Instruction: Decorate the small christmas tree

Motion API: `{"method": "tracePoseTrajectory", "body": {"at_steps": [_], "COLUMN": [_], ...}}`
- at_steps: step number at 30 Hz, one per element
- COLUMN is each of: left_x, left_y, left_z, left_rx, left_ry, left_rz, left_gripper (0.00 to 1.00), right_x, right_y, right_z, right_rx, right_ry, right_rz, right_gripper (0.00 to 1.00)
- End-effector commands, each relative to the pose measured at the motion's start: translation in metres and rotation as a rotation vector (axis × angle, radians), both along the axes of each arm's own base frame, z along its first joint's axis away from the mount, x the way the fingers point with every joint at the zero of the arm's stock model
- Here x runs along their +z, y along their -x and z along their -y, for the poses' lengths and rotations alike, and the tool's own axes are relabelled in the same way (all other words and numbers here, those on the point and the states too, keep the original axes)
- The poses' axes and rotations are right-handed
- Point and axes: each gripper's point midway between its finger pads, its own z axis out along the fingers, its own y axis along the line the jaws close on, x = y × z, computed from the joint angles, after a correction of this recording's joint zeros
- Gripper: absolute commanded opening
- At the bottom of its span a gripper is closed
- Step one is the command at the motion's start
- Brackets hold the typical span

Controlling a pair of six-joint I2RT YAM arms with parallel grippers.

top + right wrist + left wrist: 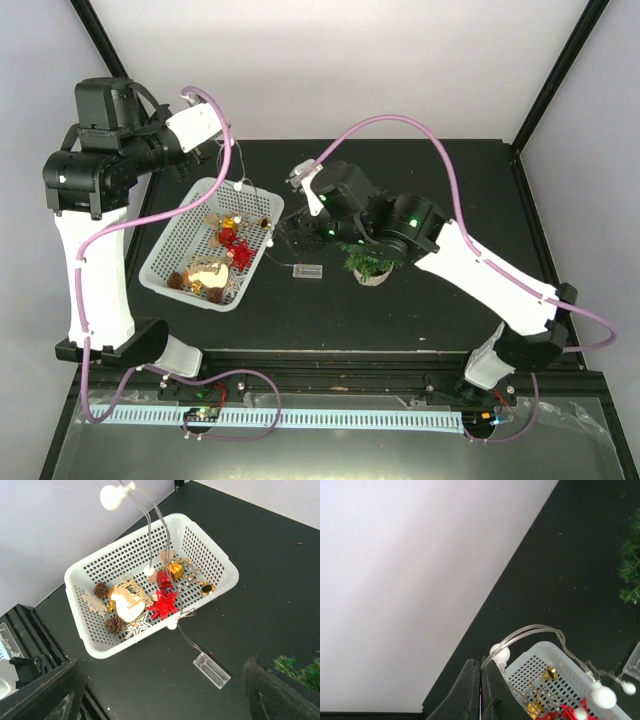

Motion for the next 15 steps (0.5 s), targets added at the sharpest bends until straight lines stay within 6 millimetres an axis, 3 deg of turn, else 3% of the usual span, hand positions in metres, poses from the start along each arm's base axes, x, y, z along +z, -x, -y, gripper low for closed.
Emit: {"method": "tracePoseTrajectory", "body": {"at_steps": [1, 6, 15], "left_x": [0.040, 0.052, 0.065], "left_y": [0.014, 0.026, 0.045], "left_z": [-0.003, 0.000, -0.001], "left_rx": [0.045, 0.037, 0.040], "left_ry": [0.063, 0.083, 0.126], "left_rz": [0.108, 0.137, 0.164], "left_gripper": [0.02, 0.02, 0.02], "right_x": [-0.006, -0.031, -0.057], "right_y": [-0.005, -0.014, -0.033], "right_z": [-0.028, -0.051, -0.081], "right_rx": [0.053, 0.085, 0.088], "right_ry": [-0.026, -0.004, 0.045], "right_rz": [0.025, 0.024, 0.039], "right_gripper": [0.88, 0.89, 0.90]}}
